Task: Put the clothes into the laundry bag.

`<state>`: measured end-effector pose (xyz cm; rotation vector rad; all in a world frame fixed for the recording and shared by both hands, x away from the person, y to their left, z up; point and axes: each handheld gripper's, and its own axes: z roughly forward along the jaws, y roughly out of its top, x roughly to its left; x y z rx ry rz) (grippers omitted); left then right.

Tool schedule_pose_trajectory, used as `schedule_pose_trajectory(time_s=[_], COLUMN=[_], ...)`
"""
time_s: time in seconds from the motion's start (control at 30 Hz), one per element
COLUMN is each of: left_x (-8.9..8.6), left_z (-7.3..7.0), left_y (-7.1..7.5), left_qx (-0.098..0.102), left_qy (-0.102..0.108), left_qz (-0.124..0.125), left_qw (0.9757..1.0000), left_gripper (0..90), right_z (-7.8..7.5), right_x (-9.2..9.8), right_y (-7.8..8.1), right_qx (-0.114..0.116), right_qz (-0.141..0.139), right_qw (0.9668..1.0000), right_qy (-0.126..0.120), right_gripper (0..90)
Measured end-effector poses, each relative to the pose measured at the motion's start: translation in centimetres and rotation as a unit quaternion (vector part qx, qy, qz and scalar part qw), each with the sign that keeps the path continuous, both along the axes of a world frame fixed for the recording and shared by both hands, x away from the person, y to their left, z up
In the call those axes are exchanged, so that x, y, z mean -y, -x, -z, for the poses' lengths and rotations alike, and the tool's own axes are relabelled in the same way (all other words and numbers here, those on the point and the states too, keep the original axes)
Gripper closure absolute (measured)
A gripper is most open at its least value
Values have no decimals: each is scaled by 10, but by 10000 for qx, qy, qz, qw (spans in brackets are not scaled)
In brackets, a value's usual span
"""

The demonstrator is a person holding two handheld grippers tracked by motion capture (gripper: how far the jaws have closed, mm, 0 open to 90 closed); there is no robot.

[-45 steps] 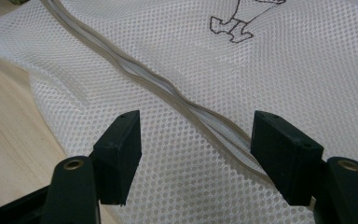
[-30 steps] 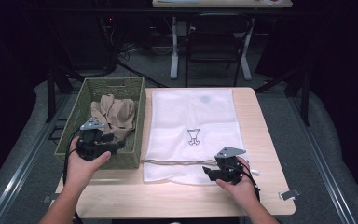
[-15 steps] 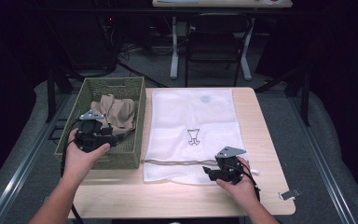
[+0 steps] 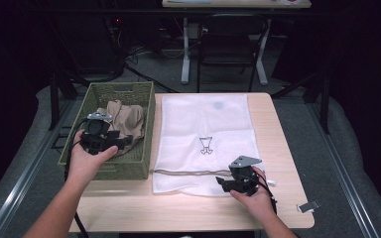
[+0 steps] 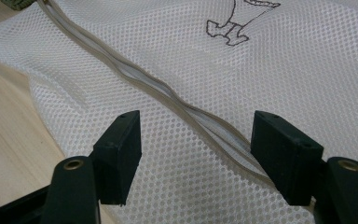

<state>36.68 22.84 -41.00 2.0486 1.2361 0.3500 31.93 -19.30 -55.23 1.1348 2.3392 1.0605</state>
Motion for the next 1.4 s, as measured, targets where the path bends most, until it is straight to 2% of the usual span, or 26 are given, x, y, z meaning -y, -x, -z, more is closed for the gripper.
schedule_pose_trajectory(time_s=[0.3, 0.67, 1.4], left_x=[-1, -3, -9], left_z=[-3, 1, 3], left_y=[-6, -17, -27], left_qx=[-13, -135, -245], left_qy=[0, -73, -118], left_qz=[-39, -158, -306], left_qw=[10000, 9998, 9992], left_gripper=[418, 417, 417], right_z=[0, 1, 1], right_x=[0, 0, -1], right_y=[0, 0, 0], right_qx=[-5, -11, -20], right_qz=[-17, -7, -4], right_qw=[10000, 10000, 10000], right_qy=[-2, 25, 31], right_gripper=[333, 333, 333])
